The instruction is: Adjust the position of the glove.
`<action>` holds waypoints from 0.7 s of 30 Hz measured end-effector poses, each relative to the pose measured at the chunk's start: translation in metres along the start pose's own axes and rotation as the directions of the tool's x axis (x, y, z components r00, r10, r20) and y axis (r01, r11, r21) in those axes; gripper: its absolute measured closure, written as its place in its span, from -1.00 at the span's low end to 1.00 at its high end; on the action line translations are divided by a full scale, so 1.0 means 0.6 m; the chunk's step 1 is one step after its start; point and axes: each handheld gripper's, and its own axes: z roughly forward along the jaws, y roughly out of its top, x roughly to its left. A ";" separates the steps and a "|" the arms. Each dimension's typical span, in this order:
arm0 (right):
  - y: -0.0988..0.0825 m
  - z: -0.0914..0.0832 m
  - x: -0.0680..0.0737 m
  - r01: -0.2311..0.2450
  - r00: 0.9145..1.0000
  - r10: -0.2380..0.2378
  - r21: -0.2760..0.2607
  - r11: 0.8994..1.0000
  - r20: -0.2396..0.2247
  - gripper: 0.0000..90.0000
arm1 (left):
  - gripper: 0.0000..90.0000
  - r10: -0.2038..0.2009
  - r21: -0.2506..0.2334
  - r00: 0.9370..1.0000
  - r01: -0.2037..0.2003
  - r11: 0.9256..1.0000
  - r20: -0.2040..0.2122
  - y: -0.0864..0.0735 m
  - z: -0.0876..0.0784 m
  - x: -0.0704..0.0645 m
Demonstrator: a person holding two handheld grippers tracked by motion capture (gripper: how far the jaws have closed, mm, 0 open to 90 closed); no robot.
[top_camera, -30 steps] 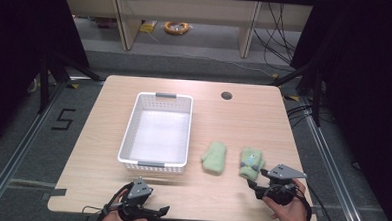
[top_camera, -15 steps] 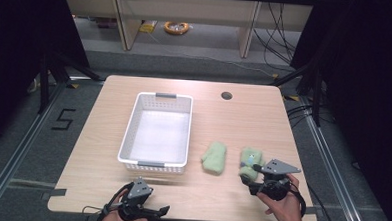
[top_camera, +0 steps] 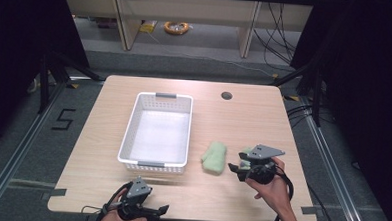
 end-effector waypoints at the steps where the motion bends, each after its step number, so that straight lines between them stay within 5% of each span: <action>1: 0.005 0.005 -0.003 0.008 1.000 -0.008 0.006 1.000 -0.004 0.01 | -0.63 0.001 -0.004 1.000 -0.001 1.000 -0.004 0.000 0.000 -0.001; 2: 0.008 0.012 0.000 -0.011 1.000 0.011 0.012 1.000 -0.010 0.04 | -0.63 -0.014 -0.004 1.000 0.014 1.000 -0.003 -0.001 0.001 -0.002; 3: 0.013 0.018 -0.002 0.004 1.000 -0.004 0.016 1.000 -0.011 0.06 | -0.63 0.013 0.003 1.000 -0.013 1.000 -0.005 0.000 -0.001 0.000; 5: 0.022 0.031 -0.003 0.027 0.999 -0.026 0.031 0.999 -0.019 0.10 | -0.63 -0.013 -0.004 1.000 0.013 1.000 -0.004 0.000 0.001 -0.001; 12: 0.045 0.084 0.001 0.071 0.997 -0.069 0.067 0.995 -0.042 0.25 | -0.63 0.012 0.007 1.000 -0.012 1.000 -0.012 0.000 -0.001 0.002; 21: 0.057 0.132 -0.006 0.061 0.996 -0.052 0.140 0.988 -0.067 0.37 | -0.63 -0.002 -0.008 1.000 0.002 1.000 -0.001 0.000 0.000 0.000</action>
